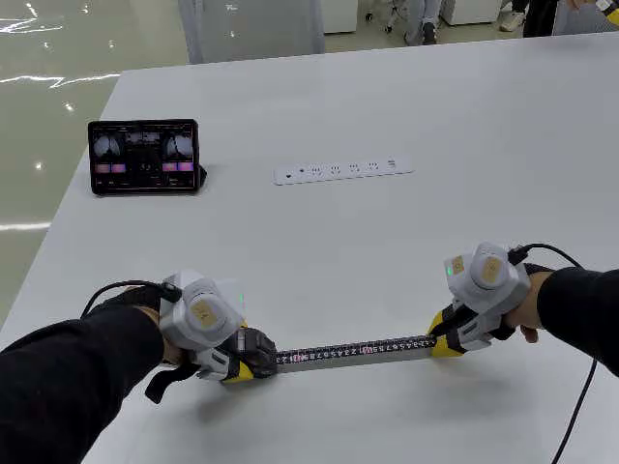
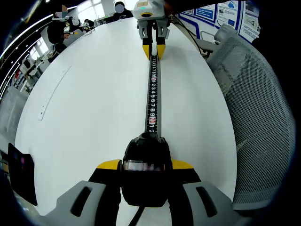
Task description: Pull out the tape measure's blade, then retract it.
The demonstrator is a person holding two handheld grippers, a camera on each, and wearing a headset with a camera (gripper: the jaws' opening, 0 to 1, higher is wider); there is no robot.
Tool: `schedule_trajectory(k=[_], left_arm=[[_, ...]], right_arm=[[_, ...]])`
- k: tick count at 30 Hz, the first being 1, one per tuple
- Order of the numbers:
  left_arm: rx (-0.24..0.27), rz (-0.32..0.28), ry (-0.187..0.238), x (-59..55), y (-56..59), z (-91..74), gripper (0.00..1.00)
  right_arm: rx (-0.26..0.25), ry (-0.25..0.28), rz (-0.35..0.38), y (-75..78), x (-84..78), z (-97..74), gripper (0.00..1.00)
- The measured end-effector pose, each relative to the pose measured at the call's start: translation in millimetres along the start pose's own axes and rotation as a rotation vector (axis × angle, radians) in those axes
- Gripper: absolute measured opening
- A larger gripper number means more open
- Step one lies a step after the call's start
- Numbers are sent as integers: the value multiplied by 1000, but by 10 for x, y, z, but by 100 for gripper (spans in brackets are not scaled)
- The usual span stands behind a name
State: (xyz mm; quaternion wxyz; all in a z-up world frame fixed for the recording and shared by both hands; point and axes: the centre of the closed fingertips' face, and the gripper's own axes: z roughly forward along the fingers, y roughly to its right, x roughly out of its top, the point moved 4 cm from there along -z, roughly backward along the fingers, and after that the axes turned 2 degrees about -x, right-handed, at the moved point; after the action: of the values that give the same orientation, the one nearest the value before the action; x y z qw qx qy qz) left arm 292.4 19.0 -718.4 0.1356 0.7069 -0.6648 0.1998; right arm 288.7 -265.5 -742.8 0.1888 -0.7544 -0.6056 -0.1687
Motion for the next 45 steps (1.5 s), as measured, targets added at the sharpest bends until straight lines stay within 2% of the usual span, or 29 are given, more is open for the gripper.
schedule_trajectory(k=[31, 36, 39, 45], left_arm=[[0, 0, 5, 0, 11, -5, 34], [2, 6, 8, 2, 11, -4, 34], [3, 33, -5, -1, 18, -8, 34], [-2, 30, -2, -1, 6, -6, 34]], right_arm=[[7, -6, 10, -8, -80, -42, 10], [1, -15, -8, -12, -74, -39, 10], [0, -24, -25, -9, -71, -37, 10], [-1, -45, -34, -5, -61, -33, 11]])
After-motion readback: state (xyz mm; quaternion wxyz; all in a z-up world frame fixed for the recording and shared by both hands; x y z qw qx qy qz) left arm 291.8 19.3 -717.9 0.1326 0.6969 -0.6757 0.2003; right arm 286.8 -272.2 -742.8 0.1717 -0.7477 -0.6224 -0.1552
